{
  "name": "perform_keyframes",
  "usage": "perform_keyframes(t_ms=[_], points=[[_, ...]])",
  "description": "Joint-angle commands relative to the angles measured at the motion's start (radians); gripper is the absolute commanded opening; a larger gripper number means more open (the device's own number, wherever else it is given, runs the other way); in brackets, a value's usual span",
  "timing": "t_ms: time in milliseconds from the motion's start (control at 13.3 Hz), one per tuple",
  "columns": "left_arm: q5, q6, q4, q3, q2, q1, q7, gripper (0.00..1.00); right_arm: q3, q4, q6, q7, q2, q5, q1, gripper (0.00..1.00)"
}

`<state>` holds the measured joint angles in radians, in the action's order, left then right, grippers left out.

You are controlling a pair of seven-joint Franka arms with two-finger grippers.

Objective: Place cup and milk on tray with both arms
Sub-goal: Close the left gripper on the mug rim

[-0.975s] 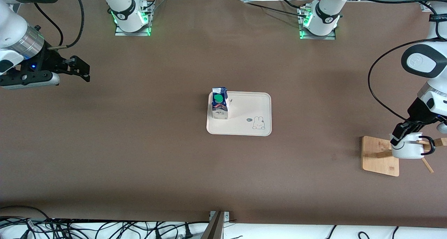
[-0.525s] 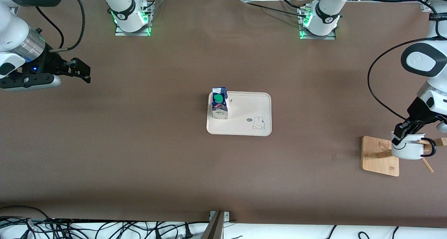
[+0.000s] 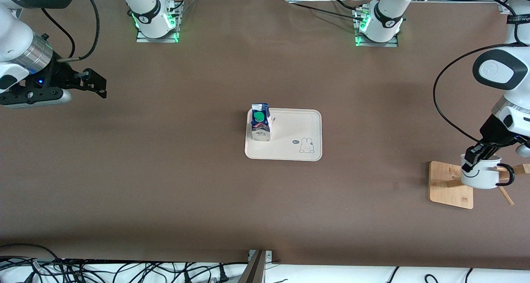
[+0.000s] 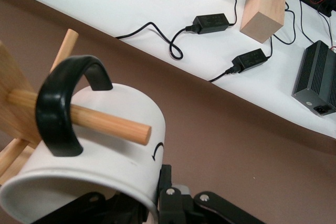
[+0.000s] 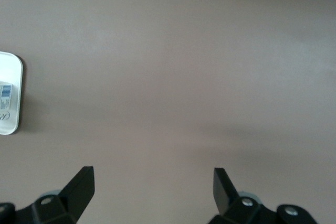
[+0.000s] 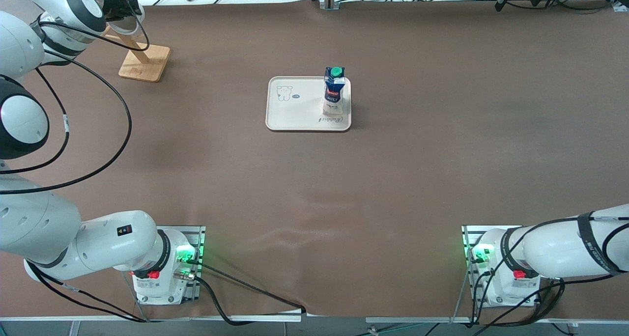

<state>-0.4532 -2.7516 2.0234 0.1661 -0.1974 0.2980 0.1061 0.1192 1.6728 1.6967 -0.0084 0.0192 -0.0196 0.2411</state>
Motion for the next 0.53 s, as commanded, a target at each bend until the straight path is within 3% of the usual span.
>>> perform_keyframes(t_ms=[0, 450], points=[[-0.021, 0.001, 0.017, 0.015, 0.038, -0.003, 0.006, 0.02, -0.004, -0.016, -0.026, -0.007, 0.007, -0.006, -0.008, 1.0], [-0.019, 0.015, 0.029, 0.062, 0.075, -0.003, 0.004, 0.02, -0.004, -0.019, -0.017, -0.007, 0.007, -0.006, -0.008, 1.0]])
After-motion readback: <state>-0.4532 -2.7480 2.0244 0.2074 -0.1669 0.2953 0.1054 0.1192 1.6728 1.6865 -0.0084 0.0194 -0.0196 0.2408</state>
